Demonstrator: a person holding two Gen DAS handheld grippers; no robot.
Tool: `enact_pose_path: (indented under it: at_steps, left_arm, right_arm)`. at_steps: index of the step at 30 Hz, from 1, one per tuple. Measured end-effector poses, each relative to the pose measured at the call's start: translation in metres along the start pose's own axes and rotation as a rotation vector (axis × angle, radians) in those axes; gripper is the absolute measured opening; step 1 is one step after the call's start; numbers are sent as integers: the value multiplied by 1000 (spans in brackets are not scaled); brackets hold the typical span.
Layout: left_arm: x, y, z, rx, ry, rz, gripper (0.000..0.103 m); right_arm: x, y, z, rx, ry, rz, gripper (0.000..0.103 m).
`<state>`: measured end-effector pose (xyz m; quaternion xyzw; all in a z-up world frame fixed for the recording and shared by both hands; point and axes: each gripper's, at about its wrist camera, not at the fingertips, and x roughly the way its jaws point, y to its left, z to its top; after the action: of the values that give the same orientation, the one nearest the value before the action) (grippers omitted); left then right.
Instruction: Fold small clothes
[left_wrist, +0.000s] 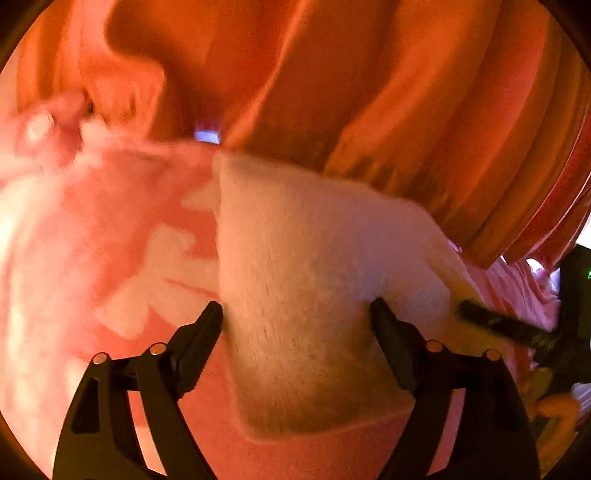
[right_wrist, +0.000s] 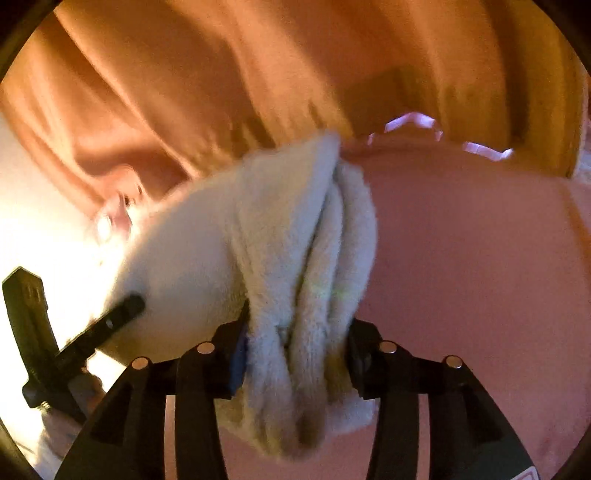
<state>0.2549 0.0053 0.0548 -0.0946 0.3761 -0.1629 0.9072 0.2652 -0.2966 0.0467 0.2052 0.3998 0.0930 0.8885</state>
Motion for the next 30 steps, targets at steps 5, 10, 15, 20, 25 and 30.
enact_pose_path:
  at_steps: [5, 10, 15, 20, 25, 30]
  left_arm:
    - [23, 19, -10, -78, 114, 17, 92]
    - [-2, 13, -13, -58, 78, 32, 89]
    - [-63, -22, -34, 138, -27, 198, 98]
    - [-88, -44, -69, 262, -32, 293, 98]
    - [-93, -35, -107, 189, 32, 299, 98]
    - [-87, -33, -129, 153, 106, 267, 98]
  right_arm:
    - [17, 6, -16, -118, 81, -170, 44]
    - [-2, 23, -18, -91, 70, -184, 49]
    - [-72, 54, -47, -118, -86, -199, 88]
    - [-86, 56, -104, -129, -58, -304, 92]
    - [-86, 37, -138, -30, -12, -322, 92]
    - [-82, 36, -151, -34, 8, -331, 92]
